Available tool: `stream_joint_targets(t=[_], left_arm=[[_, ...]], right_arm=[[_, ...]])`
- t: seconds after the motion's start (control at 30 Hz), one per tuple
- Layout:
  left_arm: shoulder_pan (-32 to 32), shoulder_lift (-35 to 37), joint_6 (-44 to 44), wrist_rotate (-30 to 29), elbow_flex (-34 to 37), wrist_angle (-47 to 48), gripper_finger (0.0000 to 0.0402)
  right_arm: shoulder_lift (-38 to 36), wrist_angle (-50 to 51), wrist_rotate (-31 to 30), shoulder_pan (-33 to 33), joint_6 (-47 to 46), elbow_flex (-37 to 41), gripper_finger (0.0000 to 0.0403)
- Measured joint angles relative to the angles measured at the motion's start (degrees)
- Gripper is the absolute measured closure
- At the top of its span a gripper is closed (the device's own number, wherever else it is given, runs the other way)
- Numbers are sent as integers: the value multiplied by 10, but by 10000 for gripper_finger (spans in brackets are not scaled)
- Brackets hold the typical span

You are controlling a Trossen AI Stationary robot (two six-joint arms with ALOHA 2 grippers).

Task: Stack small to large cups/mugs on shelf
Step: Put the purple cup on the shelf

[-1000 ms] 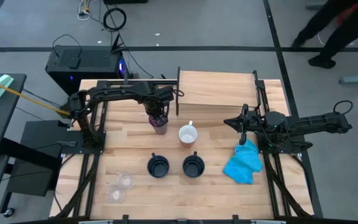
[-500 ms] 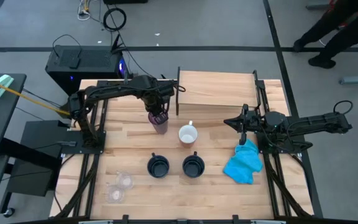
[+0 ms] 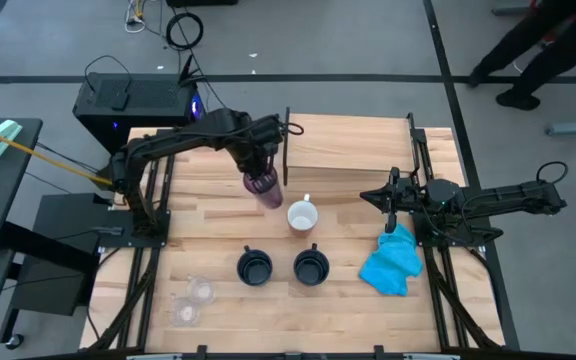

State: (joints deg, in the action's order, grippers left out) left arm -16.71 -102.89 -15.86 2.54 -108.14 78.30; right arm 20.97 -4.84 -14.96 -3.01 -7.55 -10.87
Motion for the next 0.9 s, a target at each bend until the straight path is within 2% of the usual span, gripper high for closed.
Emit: stream_joint_targets(t=[0.17,0.33,0.6,0.77,0.9], left_arm=[[0,-5,0,-1,-44,-1,389],[3,-42,3,-1,-101,13,389],[10,-144,40,-1,-263,90,389],[0,-151,48,2,-254,75,389],[-6,-153,59,-19,-254,55,389]], right_arm=[[0,0,0,0,-6,0,387],[14,-9,0,19,-30,-1,387],[104,-3,7,81,-25,-47,386],[172,8,15,116,-13,-101,370],[226,23,26,134,14,-143,334]])
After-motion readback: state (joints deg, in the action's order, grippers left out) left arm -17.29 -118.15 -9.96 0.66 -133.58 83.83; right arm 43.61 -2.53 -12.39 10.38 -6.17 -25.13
